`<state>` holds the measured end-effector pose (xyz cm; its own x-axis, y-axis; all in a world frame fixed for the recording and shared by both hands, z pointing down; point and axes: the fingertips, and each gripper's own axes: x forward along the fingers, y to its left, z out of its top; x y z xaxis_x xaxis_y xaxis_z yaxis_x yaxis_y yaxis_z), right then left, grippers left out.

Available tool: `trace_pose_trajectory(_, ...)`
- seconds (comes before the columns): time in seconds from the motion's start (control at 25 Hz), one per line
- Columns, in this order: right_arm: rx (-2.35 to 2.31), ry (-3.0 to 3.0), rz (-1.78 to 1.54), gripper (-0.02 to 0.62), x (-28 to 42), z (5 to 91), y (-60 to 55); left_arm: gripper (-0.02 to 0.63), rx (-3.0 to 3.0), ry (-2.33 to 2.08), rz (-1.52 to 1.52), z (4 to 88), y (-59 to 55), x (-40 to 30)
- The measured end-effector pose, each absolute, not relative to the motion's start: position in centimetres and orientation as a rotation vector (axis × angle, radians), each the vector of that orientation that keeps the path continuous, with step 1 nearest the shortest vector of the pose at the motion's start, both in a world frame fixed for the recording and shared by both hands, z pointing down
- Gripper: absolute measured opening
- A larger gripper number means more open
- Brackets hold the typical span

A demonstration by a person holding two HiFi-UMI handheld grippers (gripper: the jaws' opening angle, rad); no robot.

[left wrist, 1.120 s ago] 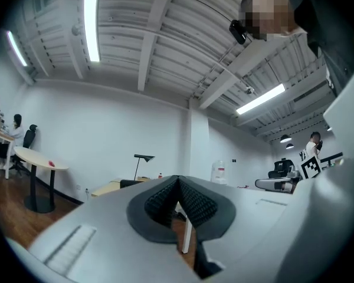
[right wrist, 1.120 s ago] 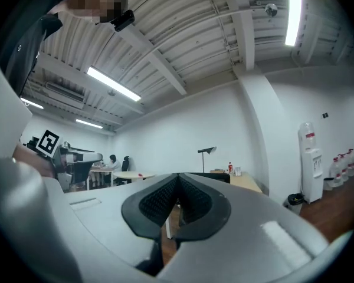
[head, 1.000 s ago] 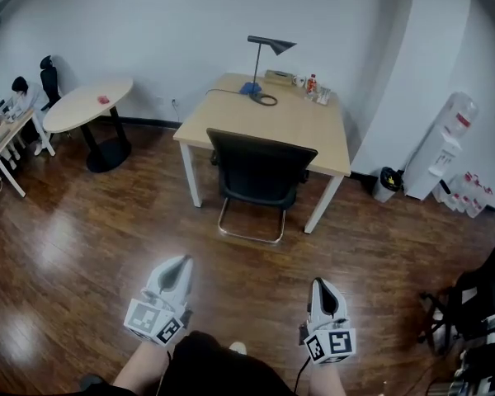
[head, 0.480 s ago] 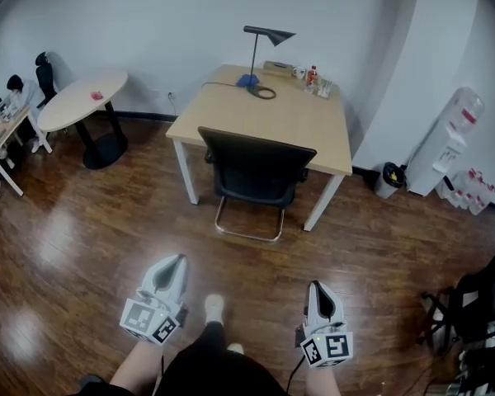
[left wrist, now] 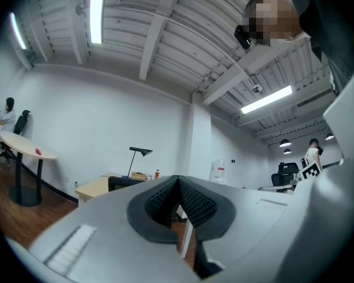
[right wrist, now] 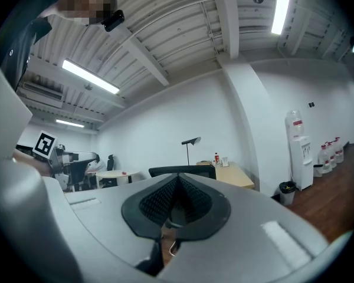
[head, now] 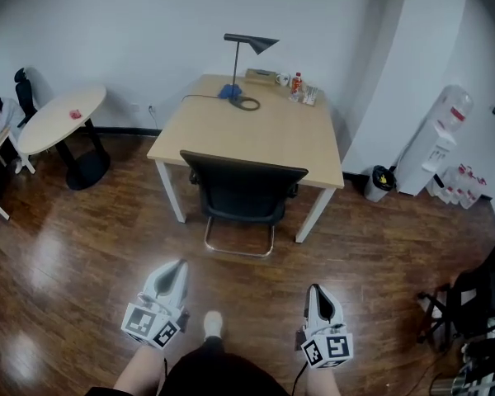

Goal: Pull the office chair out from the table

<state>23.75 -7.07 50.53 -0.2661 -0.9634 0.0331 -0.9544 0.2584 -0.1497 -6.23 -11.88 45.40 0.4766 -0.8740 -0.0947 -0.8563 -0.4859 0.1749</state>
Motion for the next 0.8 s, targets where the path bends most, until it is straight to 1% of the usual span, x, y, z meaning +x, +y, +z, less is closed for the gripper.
trace_pose_trajectory(0.28, -1.873, 2.427, -0.152, 0.012, 22.6, 48.6, -12.8, 0.002, 2.652, -1.447, -0.290, 44.9, -18.2, -6.7)
trace_pose_trajectory(0.8, -1.901, 2.450, -0.200, 0.013, 18.9, 49.3, -21.5, 0.002, 2.697, -1.368, -0.247, 45.7, -28.4, -9.3)
